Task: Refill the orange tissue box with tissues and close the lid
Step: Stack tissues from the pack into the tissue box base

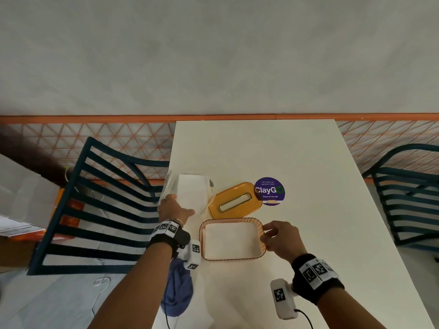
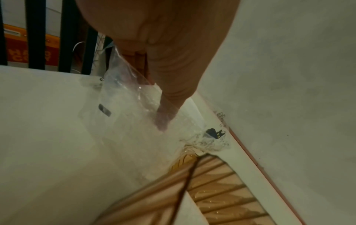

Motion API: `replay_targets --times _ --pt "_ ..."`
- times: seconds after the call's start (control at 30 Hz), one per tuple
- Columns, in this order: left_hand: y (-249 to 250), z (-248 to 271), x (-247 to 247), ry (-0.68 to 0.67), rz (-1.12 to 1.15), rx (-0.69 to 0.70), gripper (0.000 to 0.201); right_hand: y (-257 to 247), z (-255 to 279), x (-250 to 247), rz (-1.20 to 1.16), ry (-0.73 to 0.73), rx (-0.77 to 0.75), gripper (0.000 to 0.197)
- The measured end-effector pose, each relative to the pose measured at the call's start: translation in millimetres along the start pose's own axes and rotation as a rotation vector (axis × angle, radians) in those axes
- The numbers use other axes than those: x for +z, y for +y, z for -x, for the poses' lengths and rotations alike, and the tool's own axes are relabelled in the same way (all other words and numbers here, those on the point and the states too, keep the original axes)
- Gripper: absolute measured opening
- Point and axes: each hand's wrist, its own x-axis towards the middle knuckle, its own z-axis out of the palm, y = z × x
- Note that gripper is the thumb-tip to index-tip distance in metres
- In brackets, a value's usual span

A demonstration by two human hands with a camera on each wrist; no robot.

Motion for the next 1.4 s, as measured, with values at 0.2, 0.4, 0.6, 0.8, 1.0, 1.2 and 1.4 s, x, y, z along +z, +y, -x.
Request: replay_targets --times 0.2,0.4,0.6,0.8,1.0,1.2,1.4 --pt "5 -6 -2 0.022 0.040 -0.044 0.089 0 -1 -1 0.008 -0.003 0.002 0.028" --pt "6 -16 -2 -0.032 0.058 -0.092 0.082 -2 -2 -3 0.016 -0.021 0.008 0.028" --pt "16 0 -14 -0.036 0.074 -0.051 0.048 -4 -2 -2 0.042 -0.014 0.009 0.029" --pt "23 28 -38 0.030 0.294 0.037 0.036 -13 2 -5 0.216 0.059 -0.044 0.053" --pt "22 82 -84 -0.170 0.623 0.249 0.018 -50 7 -8 0.060 -0.056 -0.282 0.107" --pt "11 110 -96 -0.535 0.870 0.234 0.041 -86 22 -13 -0.496 -0.497 -0.361 0.082" --pt "4 116 -56 -0.563 0.891 0.050 0.057 -64 26 -6 -0.584 -0.605 -0.222 0.041"
